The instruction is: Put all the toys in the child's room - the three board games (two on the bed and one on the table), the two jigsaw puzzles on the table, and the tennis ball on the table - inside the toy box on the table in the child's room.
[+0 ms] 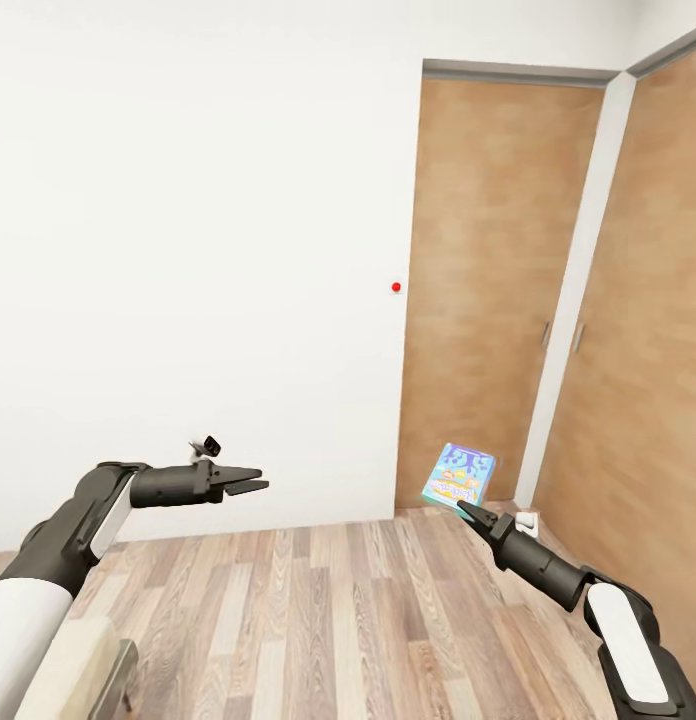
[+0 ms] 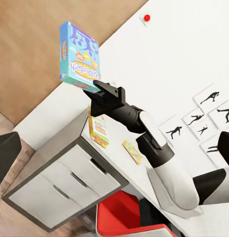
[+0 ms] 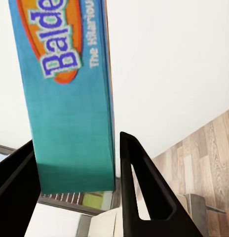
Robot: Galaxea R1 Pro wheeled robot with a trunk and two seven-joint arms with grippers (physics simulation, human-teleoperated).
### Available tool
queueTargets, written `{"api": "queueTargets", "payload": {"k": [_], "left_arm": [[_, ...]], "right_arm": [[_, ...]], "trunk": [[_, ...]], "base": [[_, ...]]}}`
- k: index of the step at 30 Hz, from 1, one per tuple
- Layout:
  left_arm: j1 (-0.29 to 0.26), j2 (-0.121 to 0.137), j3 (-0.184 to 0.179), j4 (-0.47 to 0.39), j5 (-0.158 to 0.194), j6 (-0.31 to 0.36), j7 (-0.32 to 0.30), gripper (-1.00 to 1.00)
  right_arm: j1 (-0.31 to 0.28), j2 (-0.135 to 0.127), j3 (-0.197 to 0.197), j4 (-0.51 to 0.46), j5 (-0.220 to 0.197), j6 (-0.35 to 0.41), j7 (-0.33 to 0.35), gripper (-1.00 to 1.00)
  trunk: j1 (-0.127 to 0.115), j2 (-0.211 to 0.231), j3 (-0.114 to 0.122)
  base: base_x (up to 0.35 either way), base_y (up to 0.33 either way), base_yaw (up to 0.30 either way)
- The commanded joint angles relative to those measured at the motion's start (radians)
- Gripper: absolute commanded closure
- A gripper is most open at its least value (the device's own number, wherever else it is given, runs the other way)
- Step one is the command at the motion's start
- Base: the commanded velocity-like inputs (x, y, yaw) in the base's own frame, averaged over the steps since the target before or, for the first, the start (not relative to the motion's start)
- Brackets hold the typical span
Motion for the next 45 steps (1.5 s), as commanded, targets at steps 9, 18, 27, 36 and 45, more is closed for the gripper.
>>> {"api": "queueTargets", "payload": {"k": [9,18,27,36,45], "left_arm": [[0.0,0.001,-0.002,0.0,0.003,0.011,-0.003,-1.0],[0.0,0.003,-0.002,0.0,0.003,0.011,-0.005,-1.0],[0.0,0.008,-0.001,0.0,0.004,0.013,-0.006,-1.0],[0.0,0.007,-0.001,0.0,0.003,0.012,-0.008,-1.0],[0.0,0.007,-0.001,0.0,0.003,0.012,-0.008,-1.0]], "right_arm": [[-0.001,0.0,-0.01,-0.001,-0.003,0.005,0.006,1.0],[-0.001,0.001,-0.024,-0.001,-0.004,0.006,0.006,1.0],[-0.001,0.002,-0.025,-0.001,-0.004,0.006,0.007,1.0],[-0.001,0.002,-0.025,-0.001,-0.004,0.005,0.006,1.0],[-0.001,0.002,-0.025,0.0,-0.004,0.005,0.006,1.0]], "trunk": [[0.0,-0.001,0.003],[0.0,-0.001,0.004],[0.0,-0.001,0.004],[0.0,-0.001,0.004],[0.0,-0.001,0.004]], "base": [[0.0,0.0,-0.252],[0.0,0.0,-0.163],[-0.007,0.0,-0.268],[-0.123,0.0,-0.275],[-0.007,0.0,-0.276]]}}
